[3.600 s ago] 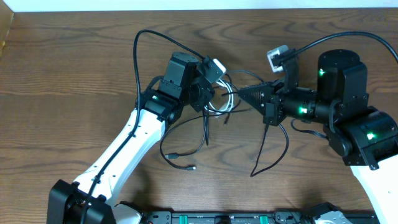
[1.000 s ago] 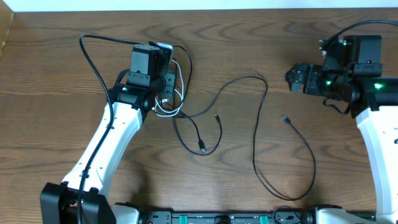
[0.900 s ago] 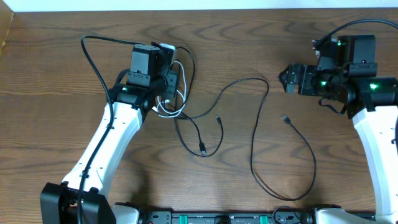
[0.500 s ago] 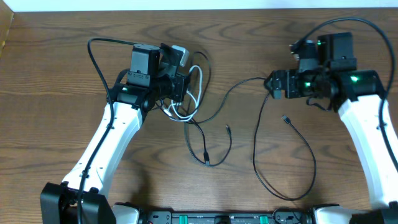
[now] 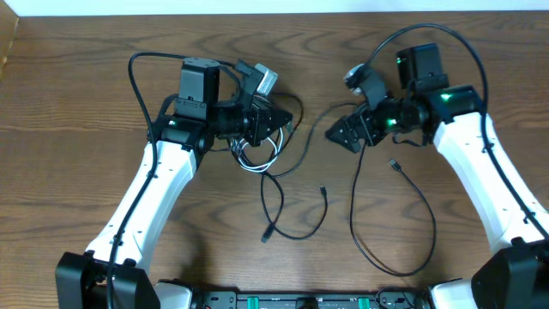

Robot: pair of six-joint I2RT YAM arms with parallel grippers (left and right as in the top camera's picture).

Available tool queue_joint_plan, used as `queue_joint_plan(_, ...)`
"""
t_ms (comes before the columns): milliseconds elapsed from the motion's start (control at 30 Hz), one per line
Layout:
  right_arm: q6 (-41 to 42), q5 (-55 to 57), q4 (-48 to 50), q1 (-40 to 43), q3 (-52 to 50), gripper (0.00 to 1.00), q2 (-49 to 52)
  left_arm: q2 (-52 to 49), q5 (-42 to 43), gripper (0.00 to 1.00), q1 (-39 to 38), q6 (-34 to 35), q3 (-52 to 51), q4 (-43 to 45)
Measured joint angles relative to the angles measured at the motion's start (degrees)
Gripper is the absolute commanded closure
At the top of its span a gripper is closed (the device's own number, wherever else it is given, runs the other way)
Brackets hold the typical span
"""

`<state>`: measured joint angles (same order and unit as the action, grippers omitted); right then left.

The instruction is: Untangle cables

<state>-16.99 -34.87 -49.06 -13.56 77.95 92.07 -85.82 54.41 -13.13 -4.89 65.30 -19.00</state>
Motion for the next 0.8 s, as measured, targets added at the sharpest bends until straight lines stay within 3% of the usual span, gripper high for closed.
queue_joint_plan(200, -1.53, -0.13, 0.57, -1.36, 0.0, 0.12, 0.07, 0.0, 0.81, 0.92, 0.0, -0.02, 0.0, -0.46)
queue_joint_plan(367, -1.7, -0.11, 0.85, -1.49, 0.0, 0.1, 0.07, 0.0, -12.17, 0.92, -0.04, 0.04, 0.0, -4.39)
queue_joint_plan(400, -1.7, -0.11, 0.96, -1.64, 0.0, 0.07, 0.07, 0.0, -16.31, 0.85, -0.04, 0.55, 0.0, -5.31)
queue_joint_plan(433, -1.7, -0.09, 1.22, -1.86, 0.0, 0.01, 0.09, 0.0, -21.05, 0.72, -0.04, 1.33, -0.02, -6.69)
queue_joint_plan(467, -1.66, -0.09, 1.6, -2.05, 0.0, 0.01, 0.09, 0.0, -23.69, 0.63, -0.04, 1.86, -0.02, -7.19)
queue_joint_plan(500, -1.81, -0.15, 1.99, -2.25, 0.0, 0.01, 0.09, 0.0, -28.0, 0.44, -0.04, 3.21, -0.02, -8.26)
queue_joint_plan(600, -1.2, 0.9, 3.76, -3.1, 0.0, 0.01, 0.09, 0.0, -37.09, 0.29, -0.04, 5.38, -0.02, -10.56)
queue_joint_plan(800, 3.74, 6.21, 8.41, -5.64, -0.04, 0.01, 0.26, 0.0, -47.21, 0.17, -0.04, 6.88, -0.02, -13.77)
